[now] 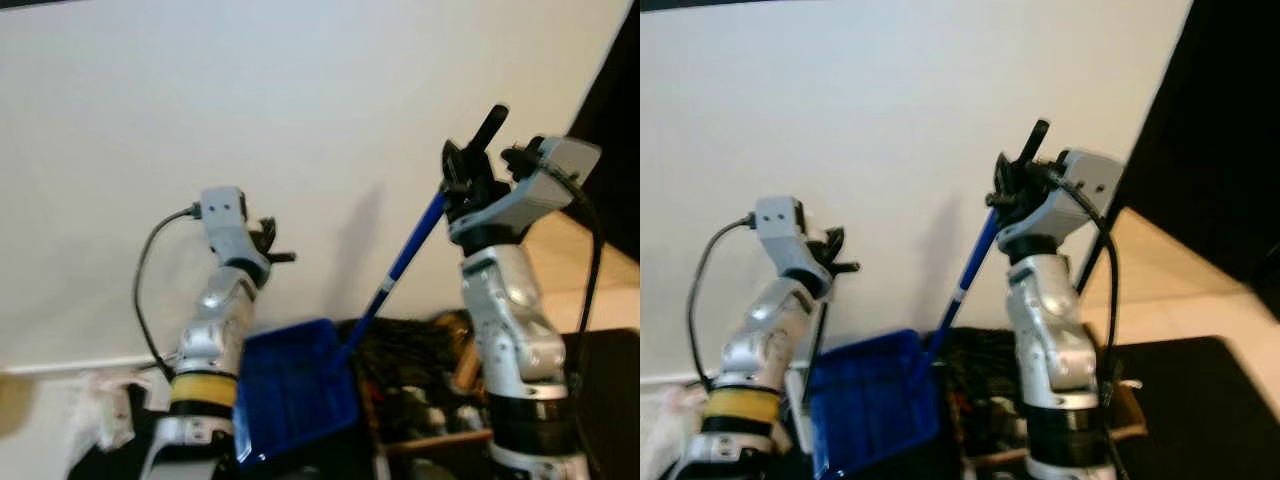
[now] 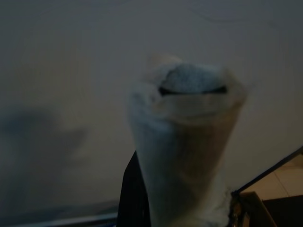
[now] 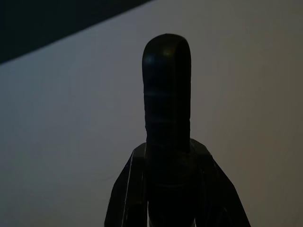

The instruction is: Sweep floor

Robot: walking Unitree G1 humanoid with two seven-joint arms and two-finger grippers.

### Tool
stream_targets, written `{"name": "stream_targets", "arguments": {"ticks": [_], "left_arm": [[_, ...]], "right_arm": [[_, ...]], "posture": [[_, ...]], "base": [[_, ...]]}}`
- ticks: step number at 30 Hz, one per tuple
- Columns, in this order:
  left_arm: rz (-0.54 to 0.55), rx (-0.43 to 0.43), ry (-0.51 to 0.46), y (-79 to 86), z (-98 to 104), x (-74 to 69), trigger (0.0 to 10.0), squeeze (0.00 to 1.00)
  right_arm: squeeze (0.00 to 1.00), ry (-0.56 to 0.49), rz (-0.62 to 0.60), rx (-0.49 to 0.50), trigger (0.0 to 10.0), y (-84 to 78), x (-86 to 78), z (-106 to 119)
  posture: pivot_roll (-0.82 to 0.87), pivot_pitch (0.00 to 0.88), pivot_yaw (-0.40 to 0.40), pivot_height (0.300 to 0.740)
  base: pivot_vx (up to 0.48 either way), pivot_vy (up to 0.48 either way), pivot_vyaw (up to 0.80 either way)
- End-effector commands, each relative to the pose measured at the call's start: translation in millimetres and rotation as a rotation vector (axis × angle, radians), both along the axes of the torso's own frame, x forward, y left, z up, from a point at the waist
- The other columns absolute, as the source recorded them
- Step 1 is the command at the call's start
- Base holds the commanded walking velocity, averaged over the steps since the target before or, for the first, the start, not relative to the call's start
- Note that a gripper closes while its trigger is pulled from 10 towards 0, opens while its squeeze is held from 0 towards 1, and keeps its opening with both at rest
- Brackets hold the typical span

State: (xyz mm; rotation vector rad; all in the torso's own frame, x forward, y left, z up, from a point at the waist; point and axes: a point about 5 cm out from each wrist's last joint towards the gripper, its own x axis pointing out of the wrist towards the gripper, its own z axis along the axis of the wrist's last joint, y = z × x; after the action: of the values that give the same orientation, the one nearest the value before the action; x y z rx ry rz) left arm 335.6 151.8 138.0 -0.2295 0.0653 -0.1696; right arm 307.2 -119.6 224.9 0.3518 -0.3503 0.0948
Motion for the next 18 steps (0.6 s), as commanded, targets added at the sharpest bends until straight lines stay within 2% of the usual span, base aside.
{"name": "stream_targets", "arguments": {"ticks": [1, 18], "left_arm": [[0.002, 0.008, -0.035, 2.1, 7.8, 1.3, 10.0, 0.00], [0.001, 0.006, -0.035, 1.5, 8.5, 1.9, 10.0, 0.00]], "right_arm": [[0.00, -0.011, 0.040, 0.053, 10.0, 6.8, -0.4, 3.5], [0.00, -0.005, 0.047, 0.053, 10.0, 7.4, 0.1, 2.6]], "posture": [[0.05, 0.024, 0.040, 0.740], [0.05, 0.023, 0.040, 0.740]], "base": [[0.000, 0.311, 0.00], [0.000, 0.310, 0.00]]}}
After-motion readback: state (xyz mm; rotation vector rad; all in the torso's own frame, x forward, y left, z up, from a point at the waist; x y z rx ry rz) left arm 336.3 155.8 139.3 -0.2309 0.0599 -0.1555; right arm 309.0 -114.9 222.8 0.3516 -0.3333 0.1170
